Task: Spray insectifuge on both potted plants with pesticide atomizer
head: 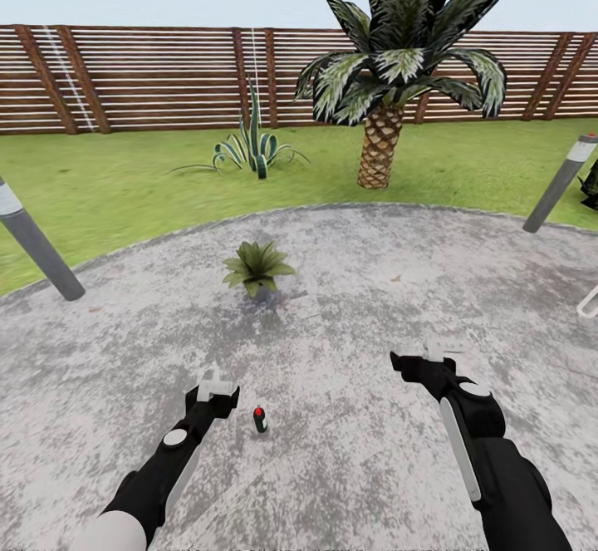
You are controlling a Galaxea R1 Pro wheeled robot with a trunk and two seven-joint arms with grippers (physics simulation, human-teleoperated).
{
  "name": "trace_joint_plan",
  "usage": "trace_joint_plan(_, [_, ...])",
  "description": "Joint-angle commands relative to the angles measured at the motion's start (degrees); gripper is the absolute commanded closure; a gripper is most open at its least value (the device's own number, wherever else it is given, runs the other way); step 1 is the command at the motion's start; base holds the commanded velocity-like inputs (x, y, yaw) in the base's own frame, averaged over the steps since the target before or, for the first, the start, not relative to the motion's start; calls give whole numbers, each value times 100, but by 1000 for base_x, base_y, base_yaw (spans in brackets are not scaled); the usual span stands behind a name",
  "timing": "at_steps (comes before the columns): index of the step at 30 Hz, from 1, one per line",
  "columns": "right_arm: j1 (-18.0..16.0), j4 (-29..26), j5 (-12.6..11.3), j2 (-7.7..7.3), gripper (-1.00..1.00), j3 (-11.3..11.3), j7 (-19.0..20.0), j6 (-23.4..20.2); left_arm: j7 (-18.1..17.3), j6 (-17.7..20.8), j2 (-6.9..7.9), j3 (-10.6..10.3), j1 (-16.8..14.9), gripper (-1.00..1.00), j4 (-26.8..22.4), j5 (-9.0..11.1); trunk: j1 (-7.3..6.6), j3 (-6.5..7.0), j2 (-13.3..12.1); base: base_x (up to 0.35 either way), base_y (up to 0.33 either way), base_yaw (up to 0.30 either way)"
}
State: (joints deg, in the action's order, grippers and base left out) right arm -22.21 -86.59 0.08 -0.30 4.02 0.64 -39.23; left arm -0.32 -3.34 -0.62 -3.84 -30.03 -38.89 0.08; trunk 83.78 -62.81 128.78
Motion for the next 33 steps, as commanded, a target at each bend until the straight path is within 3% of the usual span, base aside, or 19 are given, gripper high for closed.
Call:
trace_joint_plan(1, [-3,-7,4,-3,-100,2,7,-30,-3,-18,0,-3,-3,-100,4,1,-1,-14,2,0,0,0])
trace_joint_plan(23, [-3,-7,1,-2,-100,2,7,-33,-3,-18,2,-4,-3,-100,-23,1,-1,-216,2,0,0,0])
trace_joint_plan(33, [-3,-7,1,-5,-100,2,7,-32,3,-18,0,2,-3,-100,10,1,219,-488,403,0,0,0])
